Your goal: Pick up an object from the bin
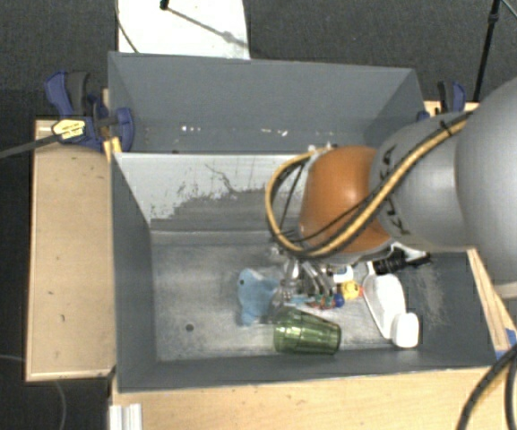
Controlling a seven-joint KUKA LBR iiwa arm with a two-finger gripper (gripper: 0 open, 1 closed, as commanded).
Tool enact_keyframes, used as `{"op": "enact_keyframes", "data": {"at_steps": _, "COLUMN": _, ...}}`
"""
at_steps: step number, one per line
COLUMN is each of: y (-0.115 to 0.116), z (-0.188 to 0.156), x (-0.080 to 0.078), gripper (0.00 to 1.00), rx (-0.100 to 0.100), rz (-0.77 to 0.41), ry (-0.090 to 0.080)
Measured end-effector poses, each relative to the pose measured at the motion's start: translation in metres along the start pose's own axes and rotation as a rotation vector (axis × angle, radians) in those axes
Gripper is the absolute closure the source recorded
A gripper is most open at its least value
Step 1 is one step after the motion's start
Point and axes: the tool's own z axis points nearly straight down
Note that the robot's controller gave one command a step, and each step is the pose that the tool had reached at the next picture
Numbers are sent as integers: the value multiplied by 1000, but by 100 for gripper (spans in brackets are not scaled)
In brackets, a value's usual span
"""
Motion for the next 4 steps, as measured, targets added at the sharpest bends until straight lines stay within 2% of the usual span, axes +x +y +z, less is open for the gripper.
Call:
{"op": "enact_keyframes", "data": {"at_steps": 1, "y": 1, "z": 9, "x": 0, "gripper": 0, "rx": -2, "rz": 131, "ry": -3}}
{"op": "enact_keyframes", "data": {"at_steps": 2, "y": 27, "z": 3, "x": -19, "gripper": 0, "rx": 2, "rz": 115, "ry": 1}}
{"op": "enact_keyframes", "data": {"at_steps": 3, "y": 8, "z": 1, "x": -3, "gripper": 100, "rx": -5, "rz": 386, "ry": -7}}
{"op": "enact_keyframes", "data": {"at_steps": 4, "y": 8, "z": 1, "x": -3, "gripper": 100, "rx": -5, "rz": 386, "ry": -8}}
